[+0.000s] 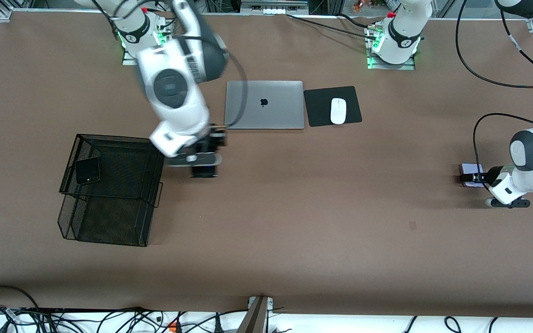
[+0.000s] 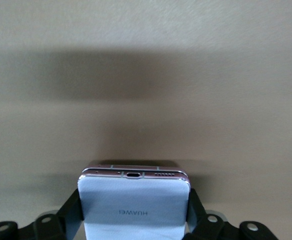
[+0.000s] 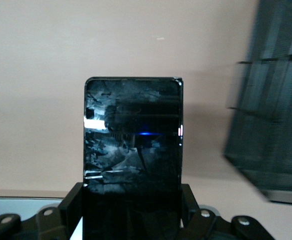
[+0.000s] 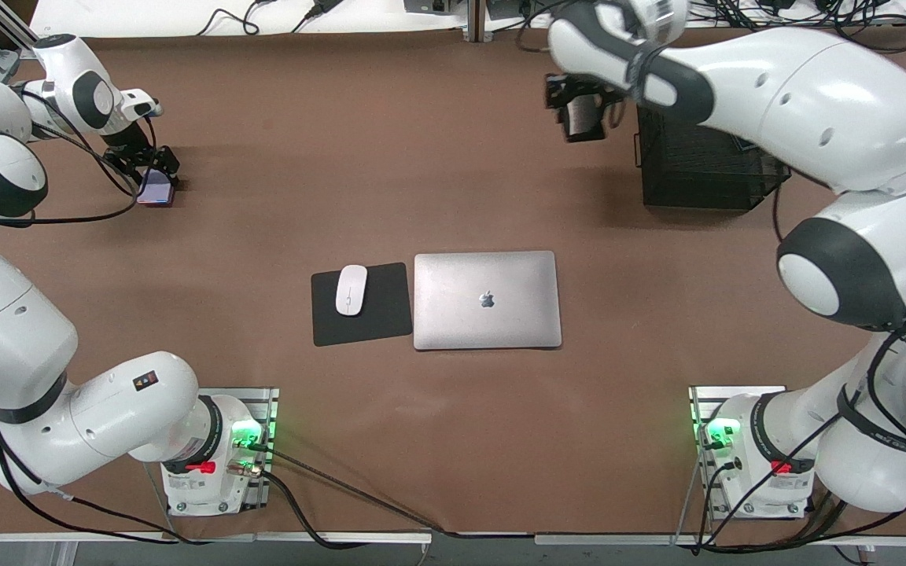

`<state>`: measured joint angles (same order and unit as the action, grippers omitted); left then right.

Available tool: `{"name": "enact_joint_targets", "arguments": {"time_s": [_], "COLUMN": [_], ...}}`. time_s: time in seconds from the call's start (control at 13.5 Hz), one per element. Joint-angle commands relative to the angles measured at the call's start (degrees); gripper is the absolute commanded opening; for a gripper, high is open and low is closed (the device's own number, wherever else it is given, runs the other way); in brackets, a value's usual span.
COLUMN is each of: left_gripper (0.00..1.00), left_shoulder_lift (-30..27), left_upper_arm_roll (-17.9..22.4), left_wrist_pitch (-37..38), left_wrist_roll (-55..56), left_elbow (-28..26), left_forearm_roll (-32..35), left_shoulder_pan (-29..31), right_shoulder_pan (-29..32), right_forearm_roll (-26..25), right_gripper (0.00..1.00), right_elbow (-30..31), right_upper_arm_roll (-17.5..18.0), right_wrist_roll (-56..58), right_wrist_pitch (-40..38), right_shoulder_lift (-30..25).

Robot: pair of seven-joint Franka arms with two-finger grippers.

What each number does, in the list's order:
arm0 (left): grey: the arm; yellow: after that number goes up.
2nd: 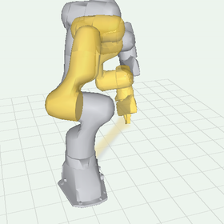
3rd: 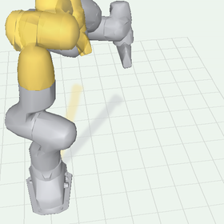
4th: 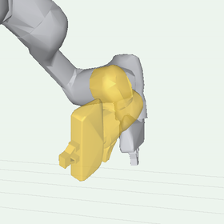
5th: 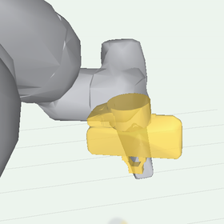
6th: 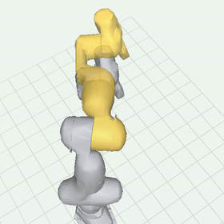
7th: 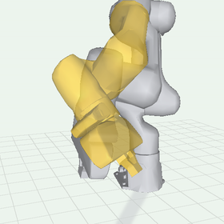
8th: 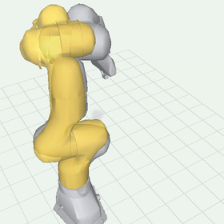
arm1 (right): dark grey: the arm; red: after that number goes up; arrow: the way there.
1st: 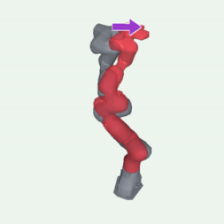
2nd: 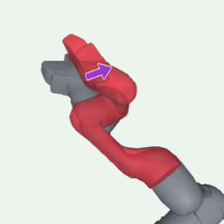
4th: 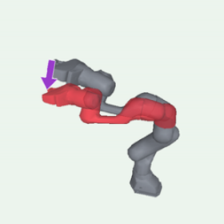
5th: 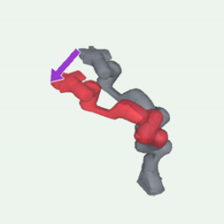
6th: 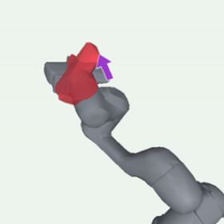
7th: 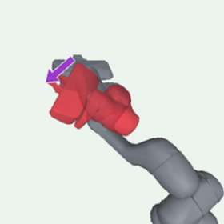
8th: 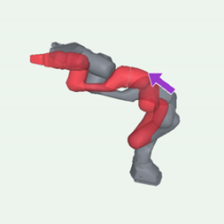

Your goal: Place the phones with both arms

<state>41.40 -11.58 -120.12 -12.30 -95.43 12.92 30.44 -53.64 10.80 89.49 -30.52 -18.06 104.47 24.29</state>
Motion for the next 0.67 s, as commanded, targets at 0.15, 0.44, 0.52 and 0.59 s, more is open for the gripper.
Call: {"name": "enact_joint_targets", "arguments": {"time_s": [0.15,0.44,0.52,0.59], "left_gripper": [0.08,0.09,0.09,0.09], "left_shoulder_lift": [-4.3,-5.2,-4.9,-4.4], "left_upper_arm_roll": [-7.8,-17.6,-18.6,-18.7], "left_wrist_pitch": [16.0,21.5,21.5,20.7], "left_wrist_roll": [-1.0,11.3,16.4,22.4], "left_elbow": [8.6,11.8,11.8,11.9], "left_forearm_roll": [-1.1,-1.1,-1.1,-1.3], "left_shoulder_pan": [-0.9,-7.3,-10.7,-15.1], "right_shoulder_pan": [-0.2,2.2,2.7,2.7], "right_forearm_roll": [0.7,1.1,1.2,1.2], "right_gripper": [0.00,0.00,0.00,0.00], "right_elbow": [14.6,18.6,18.7,18.8], "right_upper_arm_roll": [-12.5,-15.9,-15.8,-15.7], "right_wrist_roll": [16.5,20.7,21.0,21.5], "right_wrist_pitch": [3.0,9.7,10.5,11.4], "right_shoulder_lift": [-8.3,-6.1,-4.9,-3.7]}}
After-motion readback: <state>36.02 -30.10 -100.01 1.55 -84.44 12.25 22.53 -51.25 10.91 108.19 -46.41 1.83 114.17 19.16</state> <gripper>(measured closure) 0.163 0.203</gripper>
